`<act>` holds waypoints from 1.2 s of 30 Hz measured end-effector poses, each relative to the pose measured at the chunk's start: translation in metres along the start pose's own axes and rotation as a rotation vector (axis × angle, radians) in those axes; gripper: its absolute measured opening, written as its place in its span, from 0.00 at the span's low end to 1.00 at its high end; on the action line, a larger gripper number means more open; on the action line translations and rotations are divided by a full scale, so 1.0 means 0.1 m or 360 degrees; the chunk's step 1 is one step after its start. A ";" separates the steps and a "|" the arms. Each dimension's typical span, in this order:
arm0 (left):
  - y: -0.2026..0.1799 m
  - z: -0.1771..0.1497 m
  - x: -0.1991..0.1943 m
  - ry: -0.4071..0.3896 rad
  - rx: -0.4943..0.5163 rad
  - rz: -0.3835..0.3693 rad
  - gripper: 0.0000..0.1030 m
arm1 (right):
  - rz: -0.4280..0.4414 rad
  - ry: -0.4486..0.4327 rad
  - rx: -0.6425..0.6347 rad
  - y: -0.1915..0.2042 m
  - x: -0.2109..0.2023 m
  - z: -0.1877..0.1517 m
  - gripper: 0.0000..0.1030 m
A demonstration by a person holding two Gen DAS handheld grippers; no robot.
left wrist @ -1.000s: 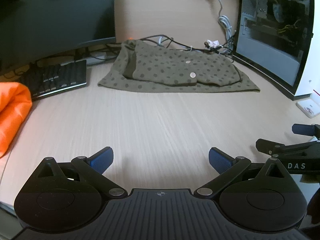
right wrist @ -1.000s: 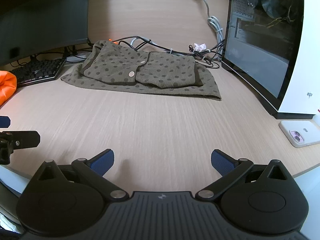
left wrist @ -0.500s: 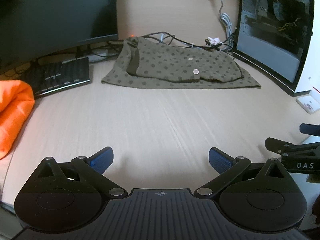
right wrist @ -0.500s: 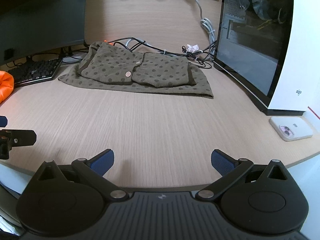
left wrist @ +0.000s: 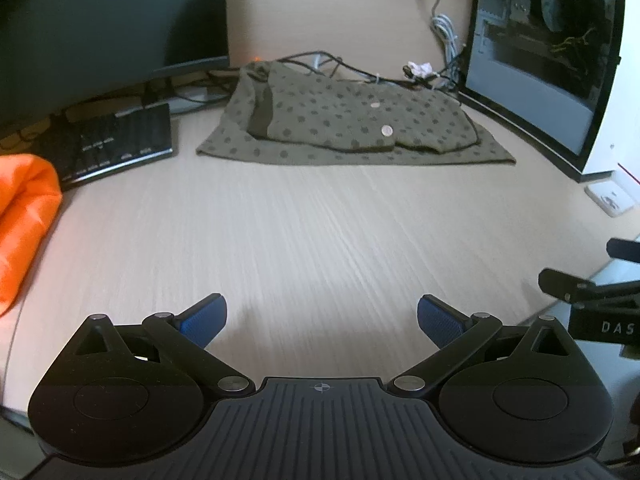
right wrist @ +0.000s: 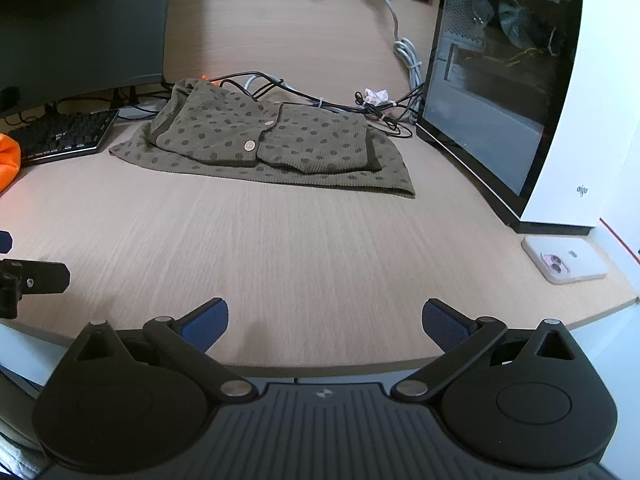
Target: Fold clothes
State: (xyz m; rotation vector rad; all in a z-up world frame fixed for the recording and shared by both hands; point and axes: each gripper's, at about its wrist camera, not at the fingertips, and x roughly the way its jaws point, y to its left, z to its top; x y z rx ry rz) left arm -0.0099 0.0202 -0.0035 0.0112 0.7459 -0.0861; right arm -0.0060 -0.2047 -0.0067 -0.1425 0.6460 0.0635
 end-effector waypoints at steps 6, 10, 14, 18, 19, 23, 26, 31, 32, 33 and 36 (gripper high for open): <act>0.02 0.11 0.15 0.0011 -0.0025 0.0029 1.00 | 0.0072 -0.0012 -0.0077 -0.08 0.18 0.25 1.00; 0.02 0.31 0.34 0.0012 -0.0046 0.0078 1.00 | 0.0166 -0.0032 -0.0178 -0.13 0.49 0.61 1.00; 0.05 0.67 0.54 0.0040 -0.0095 0.0112 1.00 | 0.0204 -0.0010 -0.0353 -0.11 1.06 1.03 1.00; 0.07 1.02 0.67 -0.0021 -0.0035 0.0190 1.00 | 0.0213 -0.0040 -0.0526 0.05 1.58 1.25 1.00; 0.07 1.09 0.70 -0.0032 -0.0022 0.0200 1.00 | 0.0219 -0.0041 -0.0575 0.09 1.70 1.27 1.00; 0.05 1.32 0.87 -0.0025 0.0047 0.0217 1.00 | 0.0186 -0.0052 -0.0856 0.21 2.00 1.32 1.00; -0.05 1.44 1.03 -0.0015 0.0165 0.0170 1.00 | 0.0049 -0.0217 -0.0845 0.03 2.03 1.51 1.00; -0.35 1.47 1.46 0.0036 0.0476 0.0074 1.00 | 0.0026 -0.0279 -0.0653 -0.28 2.15 1.85 1.00; -0.40 1.47 1.55 0.0041 0.0535 0.0090 1.00 | 0.0041 -0.0273 -0.0655 -0.30 2.18 1.87 1.00; -0.44 1.48 1.65 0.0024 0.0608 0.0146 1.00 | 0.0053 -0.0266 -0.0663 -0.30 2.20 1.87 1.00; -0.53 1.58 1.90 -0.0046 0.0792 0.0333 1.00 | 0.0101 -0.0254 -0.0659 -0.30 2.18 1.83 1.00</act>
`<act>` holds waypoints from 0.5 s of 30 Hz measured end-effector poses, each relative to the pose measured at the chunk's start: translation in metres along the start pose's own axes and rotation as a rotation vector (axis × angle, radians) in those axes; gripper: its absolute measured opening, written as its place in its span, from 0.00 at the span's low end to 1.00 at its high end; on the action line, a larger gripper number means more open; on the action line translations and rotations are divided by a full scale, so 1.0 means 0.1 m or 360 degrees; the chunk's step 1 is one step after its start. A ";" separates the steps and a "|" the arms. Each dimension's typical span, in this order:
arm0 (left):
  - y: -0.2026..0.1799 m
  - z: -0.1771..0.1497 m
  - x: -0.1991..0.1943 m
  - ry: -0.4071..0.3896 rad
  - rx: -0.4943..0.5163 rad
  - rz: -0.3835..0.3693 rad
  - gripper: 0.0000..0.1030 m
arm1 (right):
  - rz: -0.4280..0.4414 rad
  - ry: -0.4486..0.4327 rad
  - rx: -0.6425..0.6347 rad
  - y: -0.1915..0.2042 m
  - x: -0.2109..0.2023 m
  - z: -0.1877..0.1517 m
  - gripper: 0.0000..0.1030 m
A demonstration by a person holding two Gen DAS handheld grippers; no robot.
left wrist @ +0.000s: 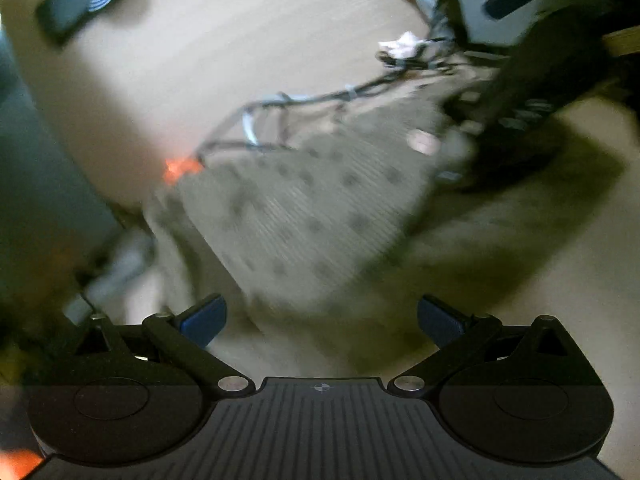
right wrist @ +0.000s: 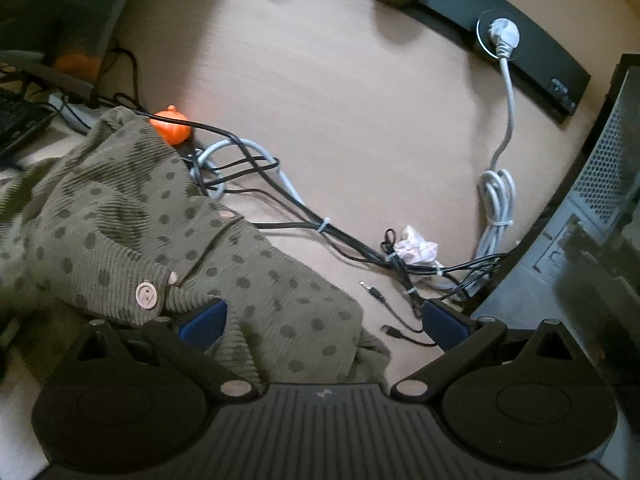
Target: Fold clothes
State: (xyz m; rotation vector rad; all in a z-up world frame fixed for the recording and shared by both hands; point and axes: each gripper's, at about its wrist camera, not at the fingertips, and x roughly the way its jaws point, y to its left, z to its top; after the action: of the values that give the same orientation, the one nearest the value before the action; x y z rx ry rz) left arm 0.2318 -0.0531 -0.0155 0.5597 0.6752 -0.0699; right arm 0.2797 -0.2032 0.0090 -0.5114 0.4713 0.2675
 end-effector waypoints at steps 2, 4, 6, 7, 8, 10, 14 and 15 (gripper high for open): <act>0.13 0.13 0.11 -0.0033 0.0004 0.0122 1.00 | 0.0066 0.0003 0.0039 0.02 -0.05 0.01 1.00; 0.31 0.26 0.20 -0.0050 -0.0051 0.0207 1.00 | 0.0161 0.0022 0.0027 0.10 -0.09 -0.02 1.00; 0.52 0.37 0.26 -0.0055 -0.0145 0.0218 1.00 | 0.0248 0.0043 -0.0011 0.20 -0.08 -0.05 1.00; 0.58 0.41 0.26 -0.0063 -0.0181 0.0209 1.00 | 0.0241 0.0051 -0.0054 0.26 -0.04 -0.07 1.00; 0.64 0.44 0.26 -0.0072 -0.0215 0.0199 1.00 | 0.0230 0.0057 -0.0097 0.32 0.01 -0.08 1.00; 0.69 0.45 0.25 -0.0090 -0.0253 0.0175 1.00 | 0.0050 0.0025 -0.0082 0.29 0.07 -0.04 1.00; 0.75 0.42 0.12 -0.0156 -0.0338 0.0045 1.00 | -0.0161 -0.0114 0.0281 -0.21 0.03 0.23 1.00; 0.72 0.43 0.10 -0.0179 -0.0336 -0.0041 1.00 | -0.0179 -0.0137 0.0288 -0.27 0.04 0.28 1.00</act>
State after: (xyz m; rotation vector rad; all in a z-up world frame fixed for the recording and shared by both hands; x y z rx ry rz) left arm 0.2815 -0.0124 0.0401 0.3415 0.5720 -0.0528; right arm 0.3029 -0.2108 0.0401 -0.3468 0.3775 0.1365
